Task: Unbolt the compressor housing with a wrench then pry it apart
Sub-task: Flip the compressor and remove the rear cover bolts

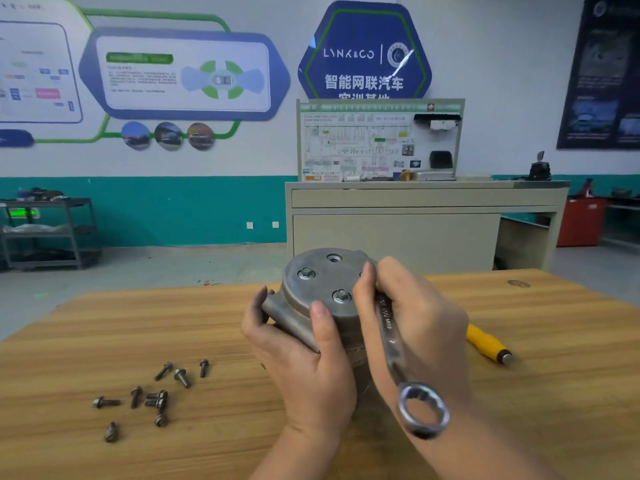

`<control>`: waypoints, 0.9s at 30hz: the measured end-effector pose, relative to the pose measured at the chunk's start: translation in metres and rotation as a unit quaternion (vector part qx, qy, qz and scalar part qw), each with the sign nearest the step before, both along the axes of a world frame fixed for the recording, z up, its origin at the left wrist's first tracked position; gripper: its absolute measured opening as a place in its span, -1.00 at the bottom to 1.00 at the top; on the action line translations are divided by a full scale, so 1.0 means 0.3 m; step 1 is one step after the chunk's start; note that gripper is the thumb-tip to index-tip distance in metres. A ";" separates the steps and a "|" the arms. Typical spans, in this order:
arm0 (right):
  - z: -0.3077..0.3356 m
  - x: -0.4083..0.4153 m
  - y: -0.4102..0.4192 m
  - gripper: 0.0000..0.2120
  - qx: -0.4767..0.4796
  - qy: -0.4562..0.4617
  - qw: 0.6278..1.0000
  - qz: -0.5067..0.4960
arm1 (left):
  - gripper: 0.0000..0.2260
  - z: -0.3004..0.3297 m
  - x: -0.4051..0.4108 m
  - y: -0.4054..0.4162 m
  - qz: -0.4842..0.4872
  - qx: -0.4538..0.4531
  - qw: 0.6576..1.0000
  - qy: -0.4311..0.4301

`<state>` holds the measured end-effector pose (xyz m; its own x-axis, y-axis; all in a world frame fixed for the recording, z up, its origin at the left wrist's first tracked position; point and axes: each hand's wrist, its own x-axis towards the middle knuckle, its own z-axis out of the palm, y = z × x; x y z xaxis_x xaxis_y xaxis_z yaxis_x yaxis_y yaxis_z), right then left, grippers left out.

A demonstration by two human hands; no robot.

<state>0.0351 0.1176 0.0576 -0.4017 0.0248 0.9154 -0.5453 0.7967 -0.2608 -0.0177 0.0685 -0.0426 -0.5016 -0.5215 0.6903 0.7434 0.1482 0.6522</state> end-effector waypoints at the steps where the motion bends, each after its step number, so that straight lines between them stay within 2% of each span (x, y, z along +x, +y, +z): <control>1: -0.105 -0.018 0.064 -0.61 -0.031 0.087 0.994 -0.062 | -0.52 0.001 0.002 0.001 0.000 -0.007 1.000 0.000; 2: -0.138 -0.008 0.091 -0.62 -0.043 0.084 0.994 -0.061 | -0.53 0.003 0.002 -0.002 -0.001 -0.009 1.000 0.002; 4: -0.182 0.015 0.110 -0.63 -0.108 0.040 0.993 0.008 | -0.54 0.009 -0.010 -0.024 -0.018 -0.002 1.000 0.009; 6: -0.183 0.015 0.127 -0.64 -0.258 -0.020 0.960 0.107 | -0.64 0.026 -0.034 -0.066 -0.092 0.030 0.995 0.013; 9: -0.129 0.047 0.243 -0.73 -0.404 -0.180 0.853 0.277 | -0.70 0.052 -0.083 -0.130 -0.246 0.058 0.967 -0.038; 11: -0.074 0.006 0.297 -0.66 -0.469 -0.323 0.729 0.380 | -0.68 0.059 -0.108 -0.153 -0.299 0.054 0.950 -0.076; 12: -0.038 -0.021 0.306 -0.65 -0.490 -0.378 0.687 0.380 | -0.66 0.061 -0.114 -0.155 -0.308 0.047 0.947 -0.084; 13: -0.005 -0.056 0.313 -0.70 -0.502 -0.417 0.668 0.357 | -0.65 0.061 -0.118 -0.154 -0.307 0.042 0.947 -0.087; 14: 0.036 -0.099 0.317 -0.79 -0.505 -0.445 0.669 0.314 | -0.61 0.060 -0.118 -0.150 -0.303 0.035 0.948 -0.088; 15: 0.075 -0.143 0.312 -0.86 -0.490 -0.467 0.685 0.268 | -0.55 0.060 -0.113 -0.144 -0.296 0.022 0.951 -0.088; 17: 0.144 -0.209 0.262 -0.86 -0.379 -0.501 0.759 0.169 | -0.33 0.055 -0.102 -0.132 -0.292 -0.011 0.952 -0.088; 19: 0.188 -0.244 0.188 -0.79 -0.199 -0.490 0.847 0.064 | -0.22 0.046 -0.096 -0.120 -0.296 -0.024 0.951 -0.089; 21: 0.212 -0.224 0.107 -0.77 0.006 -0.425 0.905 -0.019 | -0.30 0.044 -0.089 -0.114 -0.310 -0.006 0.947 -0.087; 23: 0.195 -0.162 0.039 -0.77 0.179 -0.337 0.923 -0.045 | -0.51 0.040 -0.089 -0.113 -0.338 0.040 0.937 -0.076; 25: 0.112 -0.060 0.016 -0.78 0.265 -0.230 0.935 -0.046 | -0.66 0.040 -0.095 -0.120 -0.337 0.050 0.937 -0.070; 27: 0.012 0.041 0.045 -0.64 0.264 -0.139 0.954 -0.034 | -0.68 0.039 -0.105 -0.129 -0.349 0.060 0.932 -0.078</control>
